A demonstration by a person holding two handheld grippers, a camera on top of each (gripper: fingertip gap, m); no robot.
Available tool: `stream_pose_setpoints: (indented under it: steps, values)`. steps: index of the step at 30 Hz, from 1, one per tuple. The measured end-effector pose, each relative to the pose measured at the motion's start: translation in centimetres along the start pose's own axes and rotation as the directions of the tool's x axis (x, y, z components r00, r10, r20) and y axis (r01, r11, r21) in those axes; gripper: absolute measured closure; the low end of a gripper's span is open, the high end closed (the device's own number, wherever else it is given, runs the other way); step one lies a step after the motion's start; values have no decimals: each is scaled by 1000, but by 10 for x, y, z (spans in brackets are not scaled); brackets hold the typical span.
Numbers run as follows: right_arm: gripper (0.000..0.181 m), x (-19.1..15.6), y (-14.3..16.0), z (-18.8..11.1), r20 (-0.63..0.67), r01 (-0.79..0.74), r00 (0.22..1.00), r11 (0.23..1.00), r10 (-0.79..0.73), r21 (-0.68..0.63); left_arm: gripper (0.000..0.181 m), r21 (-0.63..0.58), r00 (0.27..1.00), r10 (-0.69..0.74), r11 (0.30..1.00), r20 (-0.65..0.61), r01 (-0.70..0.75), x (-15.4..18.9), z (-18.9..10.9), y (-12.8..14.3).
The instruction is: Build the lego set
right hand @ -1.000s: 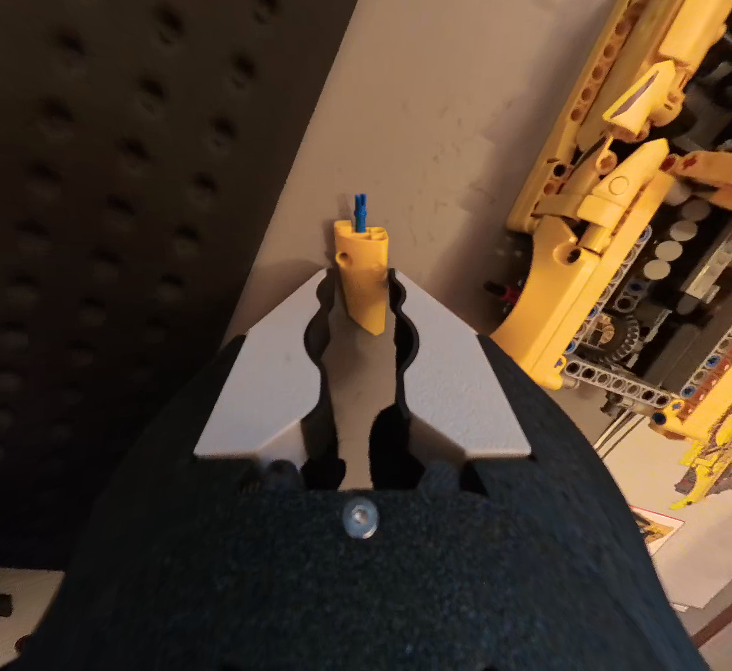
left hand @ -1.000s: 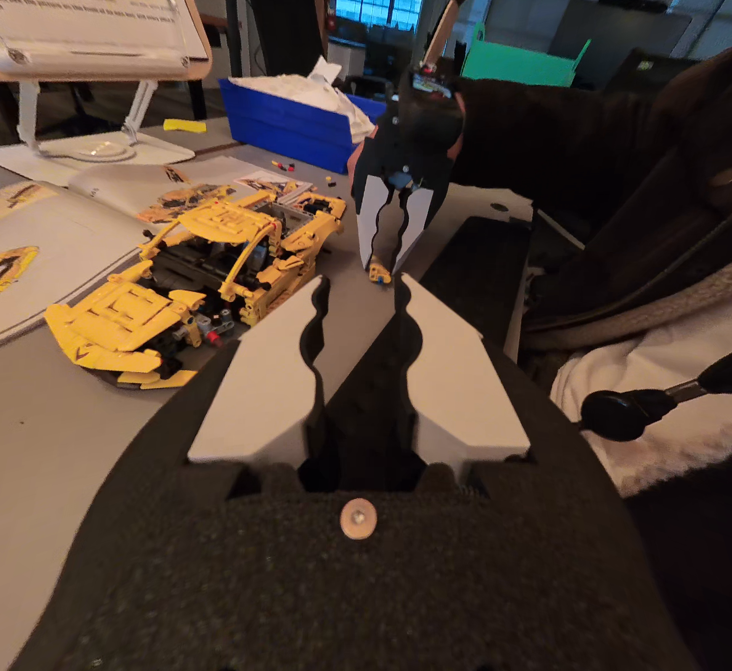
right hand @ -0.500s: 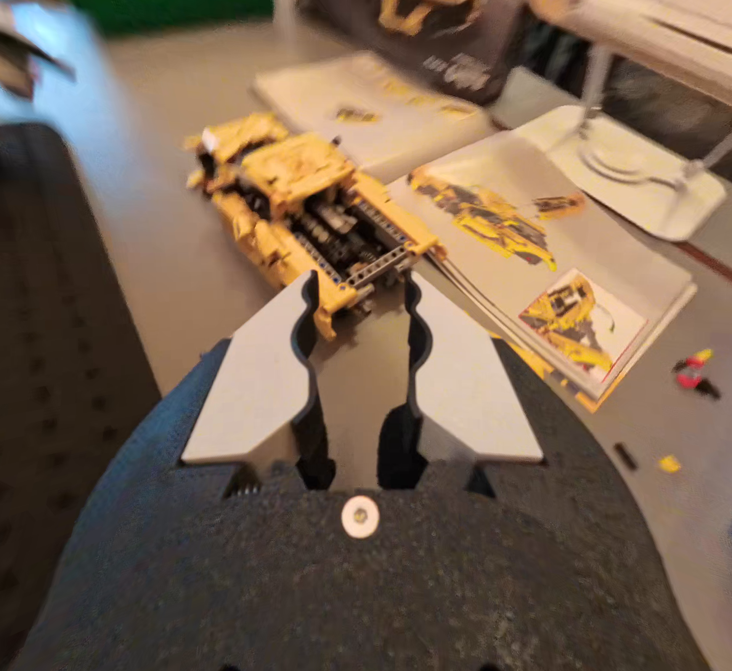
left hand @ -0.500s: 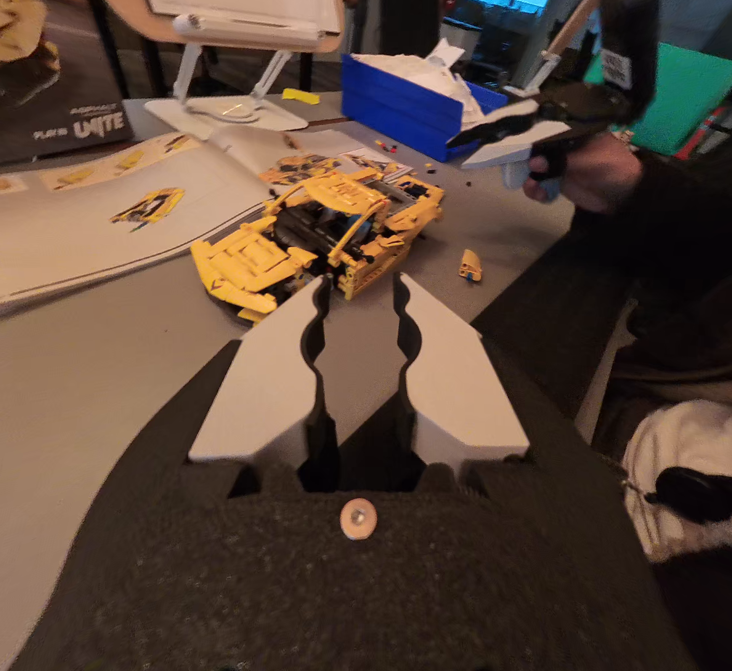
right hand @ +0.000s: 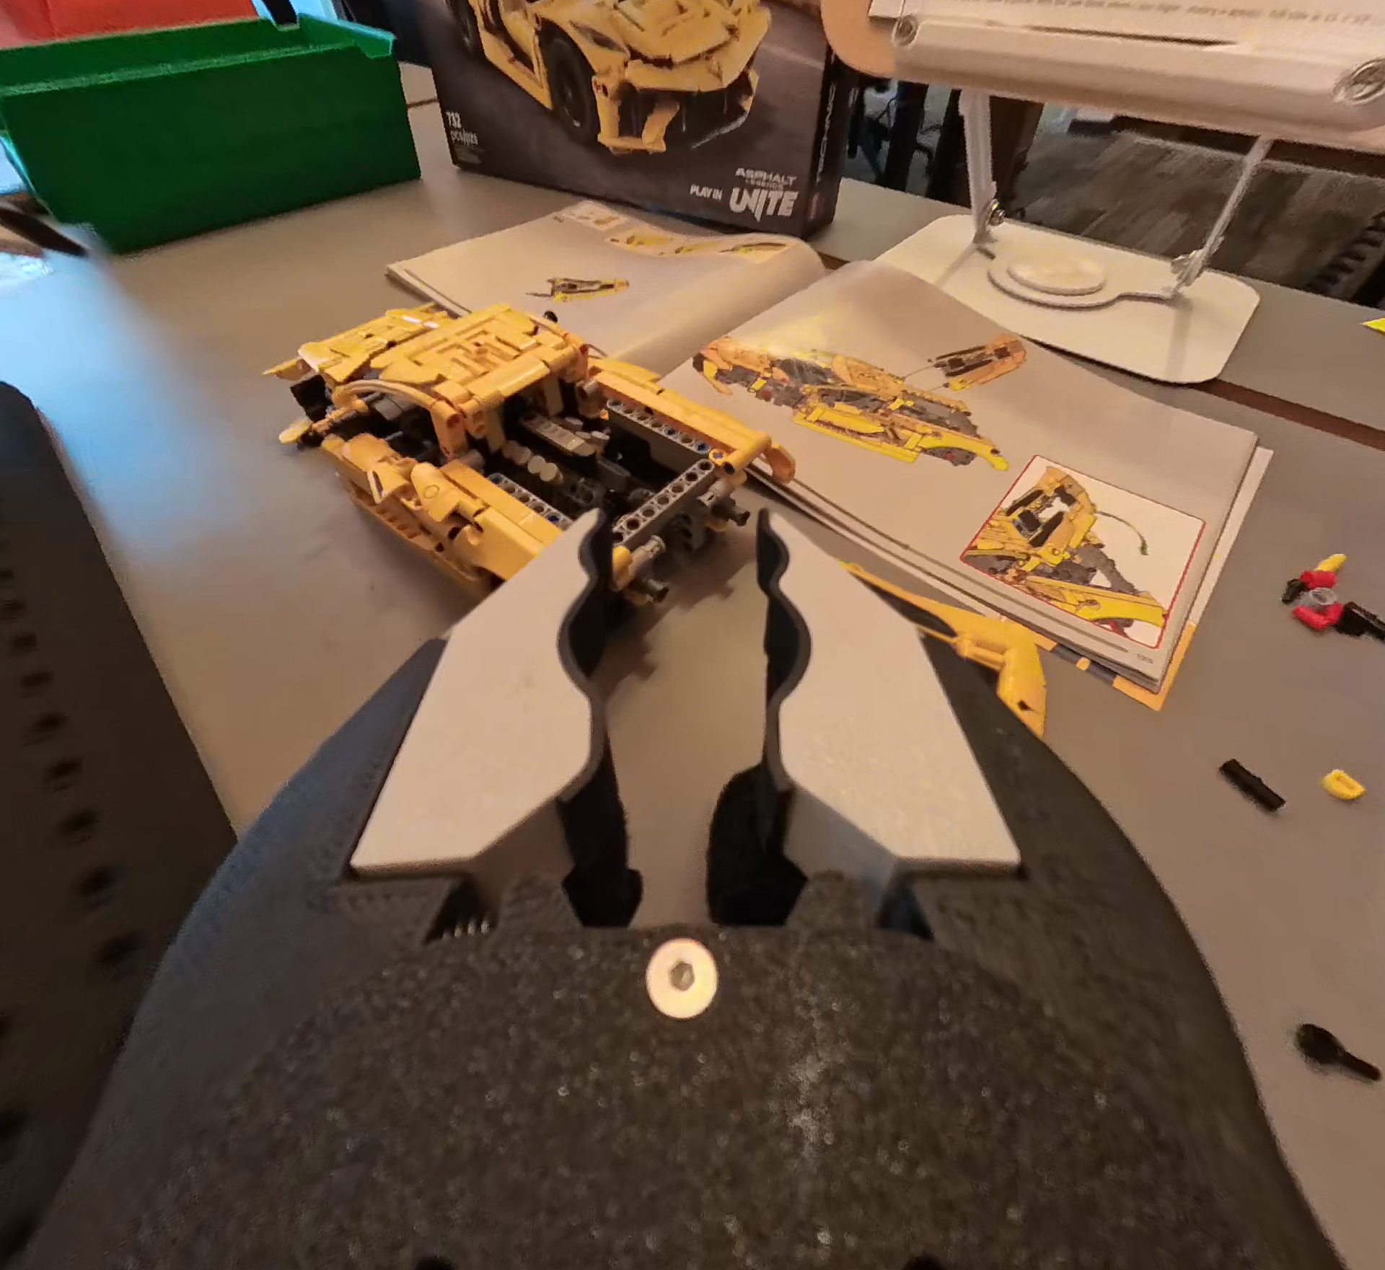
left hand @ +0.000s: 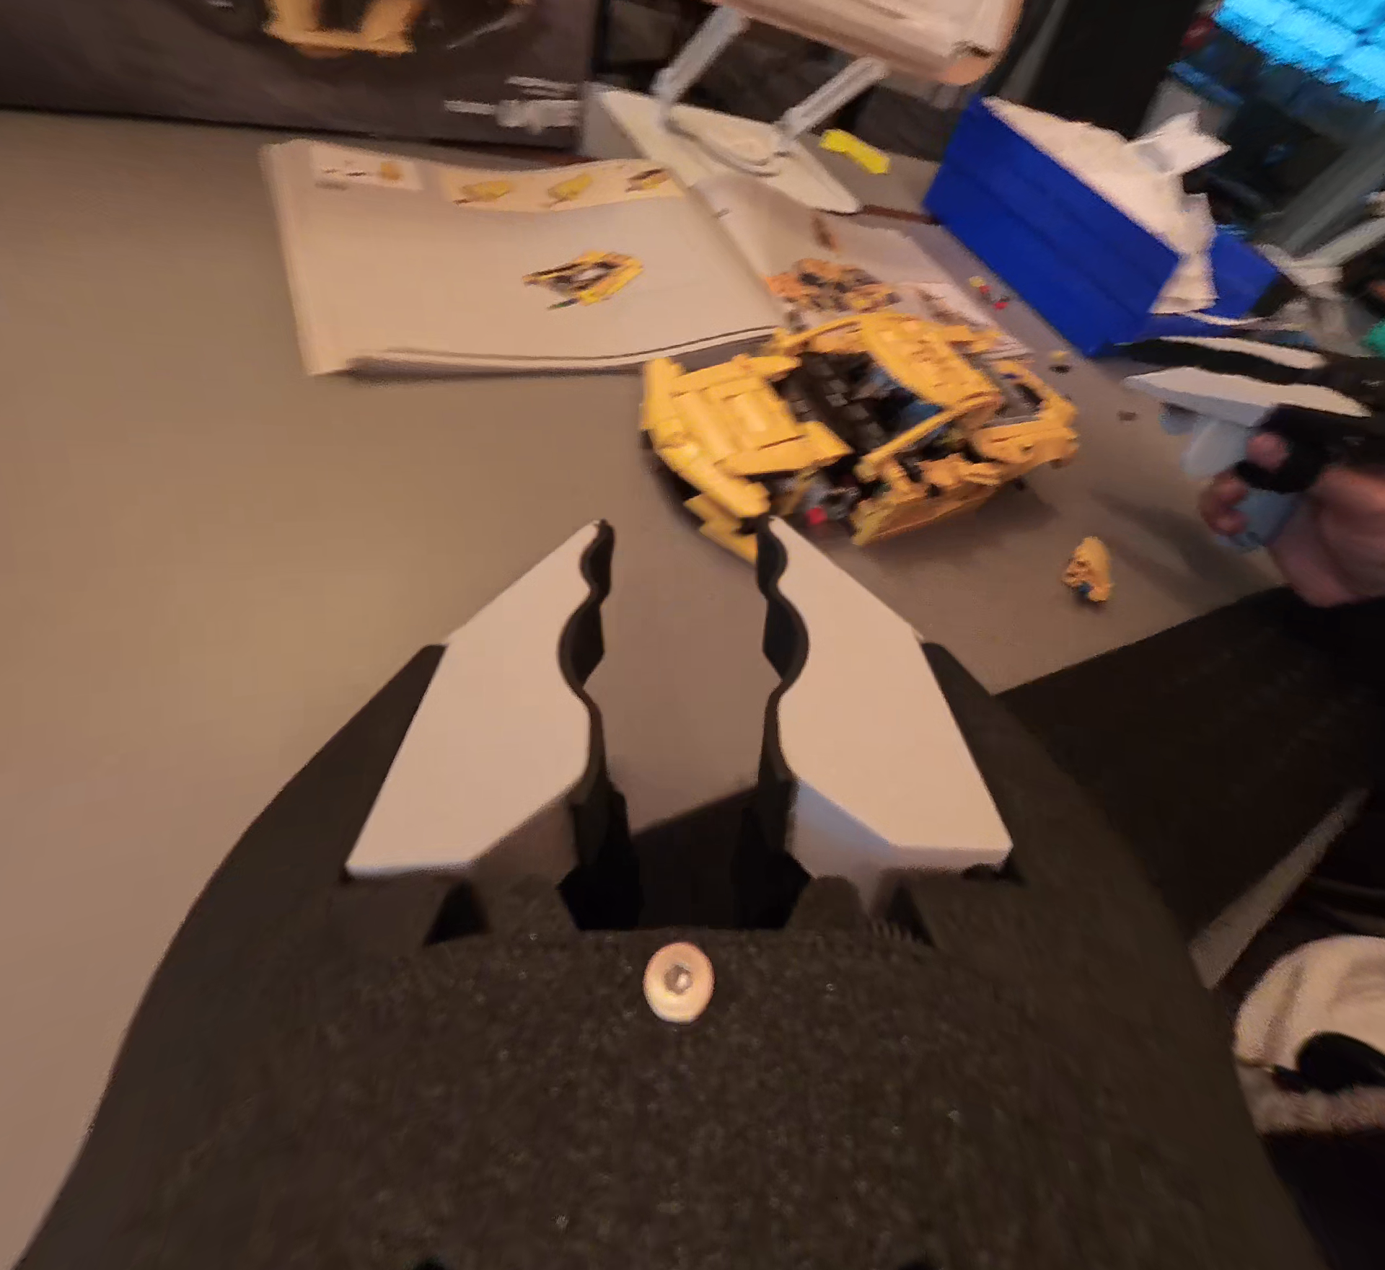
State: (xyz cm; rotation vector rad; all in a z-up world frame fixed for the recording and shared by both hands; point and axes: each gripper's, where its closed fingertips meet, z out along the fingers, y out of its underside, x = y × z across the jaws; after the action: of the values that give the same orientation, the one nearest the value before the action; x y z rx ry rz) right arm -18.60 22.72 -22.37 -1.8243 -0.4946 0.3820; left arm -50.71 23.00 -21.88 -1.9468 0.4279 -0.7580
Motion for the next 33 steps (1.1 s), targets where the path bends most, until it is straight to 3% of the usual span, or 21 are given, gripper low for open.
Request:
stream_pose_setpoints:
  steps: [3, 6, 9, 11, 18, 33]
  values:
    - [146, -1, 6, 5, 1, 19, 1000, 999, -19, -42, 117, -22, 960, -13, 1000, 279, 20, -71, -64, 7]
    - [148, -4, 7, 8, 14, 35, 999, 998, -34, -50, 89, -79, 817, 29, 997, 575, 20, -160, -153, 20]
    - [149, -5, 11, 9, 16, 46, 999, 996, -45, -70, 70, -167, 741, 20, 978, 671, 124, -220, -199, 53]
    - [150, -4, 12, 9, 10, 49, 999, 996, -48, -73, 64, -178, 742, -26, 965, 670, 194, -238, -204, 66]
    - [153, 3, 14, 7, 10, -16, 1000, 998, 17, -69, 54, -198, 707, -26, 952, 707, 233, -272, -204, 79]
    - [156, -5, 23, 11, 41, 9, 999, 993, -4, -116, 74, -196, 688, -31, 949, 725, 248, -262, -204, 80]
